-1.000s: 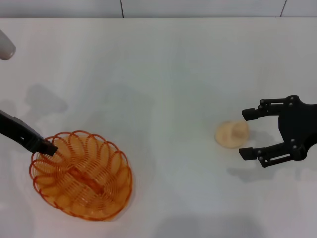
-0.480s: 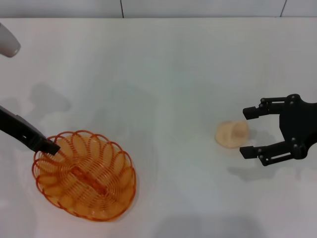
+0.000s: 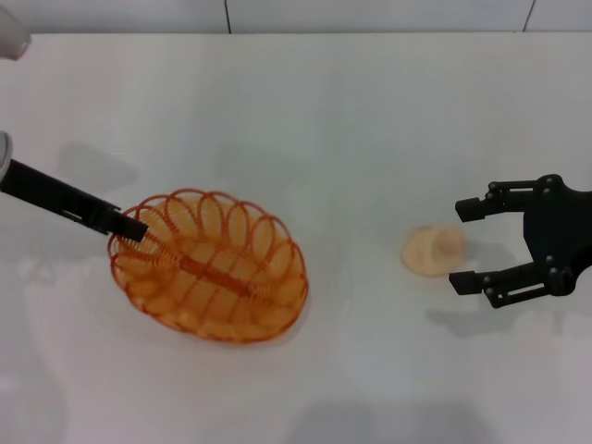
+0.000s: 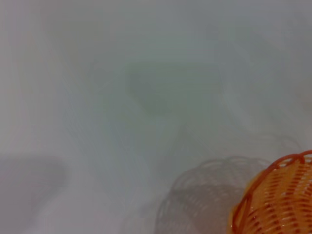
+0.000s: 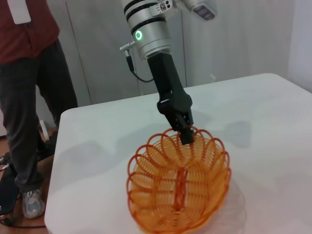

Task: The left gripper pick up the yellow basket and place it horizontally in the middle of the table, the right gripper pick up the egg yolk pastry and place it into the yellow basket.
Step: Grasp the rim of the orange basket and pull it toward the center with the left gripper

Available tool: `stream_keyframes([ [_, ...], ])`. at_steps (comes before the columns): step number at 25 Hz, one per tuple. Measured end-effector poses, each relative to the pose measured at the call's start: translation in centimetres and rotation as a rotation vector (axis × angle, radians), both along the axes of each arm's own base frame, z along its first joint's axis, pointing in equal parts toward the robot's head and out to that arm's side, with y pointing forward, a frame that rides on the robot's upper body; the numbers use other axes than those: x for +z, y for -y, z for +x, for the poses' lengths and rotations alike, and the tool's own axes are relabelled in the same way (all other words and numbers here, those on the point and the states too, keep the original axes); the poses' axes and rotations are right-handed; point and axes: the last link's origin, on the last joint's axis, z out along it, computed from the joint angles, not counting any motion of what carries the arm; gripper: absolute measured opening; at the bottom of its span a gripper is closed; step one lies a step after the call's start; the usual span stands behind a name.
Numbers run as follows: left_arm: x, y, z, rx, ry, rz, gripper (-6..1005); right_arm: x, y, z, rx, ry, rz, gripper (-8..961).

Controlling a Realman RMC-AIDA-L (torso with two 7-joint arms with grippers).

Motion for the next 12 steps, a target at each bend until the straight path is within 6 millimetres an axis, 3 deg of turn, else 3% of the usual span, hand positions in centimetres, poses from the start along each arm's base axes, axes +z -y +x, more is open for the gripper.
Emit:
stream_keyframes([
  [12,-0.26,-0.77,0.50,0.201,0.068,0.103,76,0.06,0.00,-0.05,0.003,0.001,0.002,857],
])
